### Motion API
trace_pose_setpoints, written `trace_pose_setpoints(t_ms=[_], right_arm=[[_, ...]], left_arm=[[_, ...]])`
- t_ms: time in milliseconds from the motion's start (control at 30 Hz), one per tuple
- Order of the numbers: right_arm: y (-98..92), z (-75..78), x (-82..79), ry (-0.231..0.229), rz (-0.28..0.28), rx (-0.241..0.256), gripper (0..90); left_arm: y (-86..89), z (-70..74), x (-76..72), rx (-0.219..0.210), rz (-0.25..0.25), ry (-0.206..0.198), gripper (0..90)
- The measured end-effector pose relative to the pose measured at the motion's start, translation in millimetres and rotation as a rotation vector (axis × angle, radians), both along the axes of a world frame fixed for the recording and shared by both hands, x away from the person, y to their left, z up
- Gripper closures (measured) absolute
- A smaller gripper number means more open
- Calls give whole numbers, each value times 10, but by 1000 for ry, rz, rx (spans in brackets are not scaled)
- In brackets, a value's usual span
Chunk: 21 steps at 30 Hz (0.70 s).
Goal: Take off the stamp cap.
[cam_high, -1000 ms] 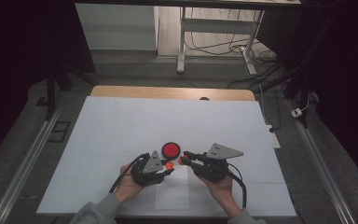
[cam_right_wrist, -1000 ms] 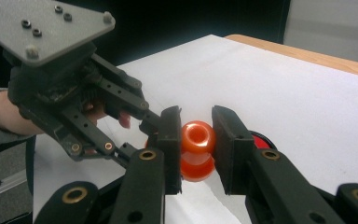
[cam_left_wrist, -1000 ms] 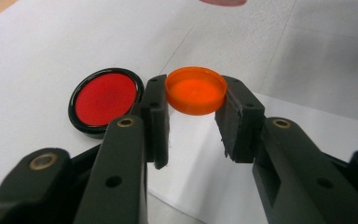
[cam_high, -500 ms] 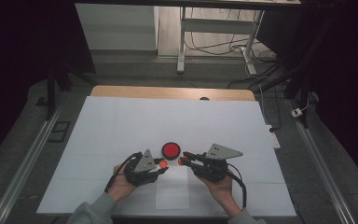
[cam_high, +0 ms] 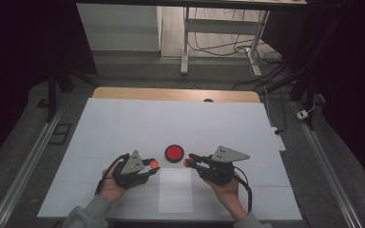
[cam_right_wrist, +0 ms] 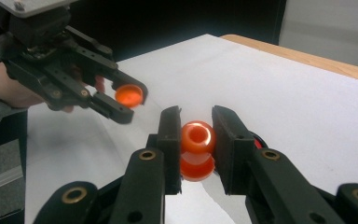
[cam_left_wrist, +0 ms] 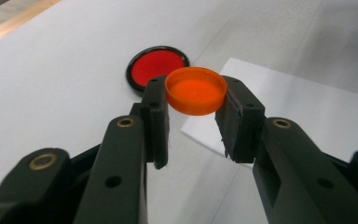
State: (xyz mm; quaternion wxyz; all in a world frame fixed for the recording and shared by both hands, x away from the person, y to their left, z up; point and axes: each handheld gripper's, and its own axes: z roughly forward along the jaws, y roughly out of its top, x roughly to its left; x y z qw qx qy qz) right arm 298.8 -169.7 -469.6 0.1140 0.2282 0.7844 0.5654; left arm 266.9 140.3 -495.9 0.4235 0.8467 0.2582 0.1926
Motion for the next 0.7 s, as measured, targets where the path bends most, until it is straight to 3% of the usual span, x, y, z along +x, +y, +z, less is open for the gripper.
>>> trace_pose_setpoints(t_ms=[700], right_arm=[[-109, 11, 35, -15, -24, -10, 726]], left_arm=[[326, -84, -89, -7, 94, 22, 648]])
